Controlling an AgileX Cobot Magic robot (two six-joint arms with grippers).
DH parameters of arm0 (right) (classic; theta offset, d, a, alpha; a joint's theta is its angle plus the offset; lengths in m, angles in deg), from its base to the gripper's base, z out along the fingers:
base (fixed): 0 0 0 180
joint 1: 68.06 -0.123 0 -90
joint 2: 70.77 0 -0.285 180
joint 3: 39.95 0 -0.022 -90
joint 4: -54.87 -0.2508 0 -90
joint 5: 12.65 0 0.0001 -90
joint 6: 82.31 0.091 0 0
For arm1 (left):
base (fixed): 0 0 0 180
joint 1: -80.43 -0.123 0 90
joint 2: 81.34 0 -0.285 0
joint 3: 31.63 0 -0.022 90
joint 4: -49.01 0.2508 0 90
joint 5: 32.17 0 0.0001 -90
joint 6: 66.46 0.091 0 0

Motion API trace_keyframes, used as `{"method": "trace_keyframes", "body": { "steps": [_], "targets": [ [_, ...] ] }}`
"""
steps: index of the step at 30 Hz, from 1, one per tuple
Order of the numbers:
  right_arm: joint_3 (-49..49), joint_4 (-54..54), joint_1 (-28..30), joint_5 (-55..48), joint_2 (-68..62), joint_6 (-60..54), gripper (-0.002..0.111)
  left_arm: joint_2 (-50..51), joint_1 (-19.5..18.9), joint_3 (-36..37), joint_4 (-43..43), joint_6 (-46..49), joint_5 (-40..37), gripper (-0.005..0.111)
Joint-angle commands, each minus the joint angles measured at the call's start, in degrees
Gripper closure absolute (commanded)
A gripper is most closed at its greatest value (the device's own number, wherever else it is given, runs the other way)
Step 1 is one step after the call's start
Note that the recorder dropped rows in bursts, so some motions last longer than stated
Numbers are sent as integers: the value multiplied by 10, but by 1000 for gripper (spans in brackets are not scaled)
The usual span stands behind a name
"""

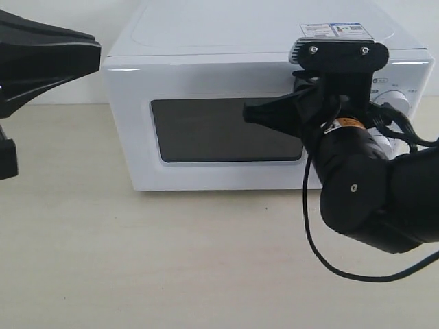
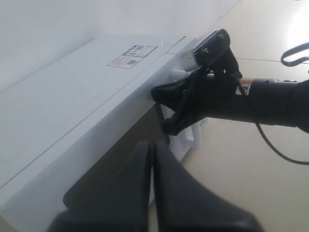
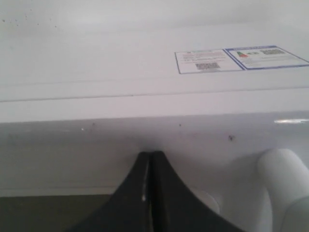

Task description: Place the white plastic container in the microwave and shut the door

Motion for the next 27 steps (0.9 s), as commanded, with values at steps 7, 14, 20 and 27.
{"method": "trace_keyframes", "body": {
  "steps": [7,14,20,27],
  "targets": [
    [70,-15,12,-64,85,3,108,-2,4,3,-2,-6,9,103],
    [128,-12,12,-75,172,3,108,-2,4,12,-2,-6,13,103],
    [163,-14,12,-81,227,3,108,-2,4,14,-21,-6,25,103],
    [163,-17,12,-85,230,3,108,-2,4,16,-21,-6,27,103]
  ]
}}
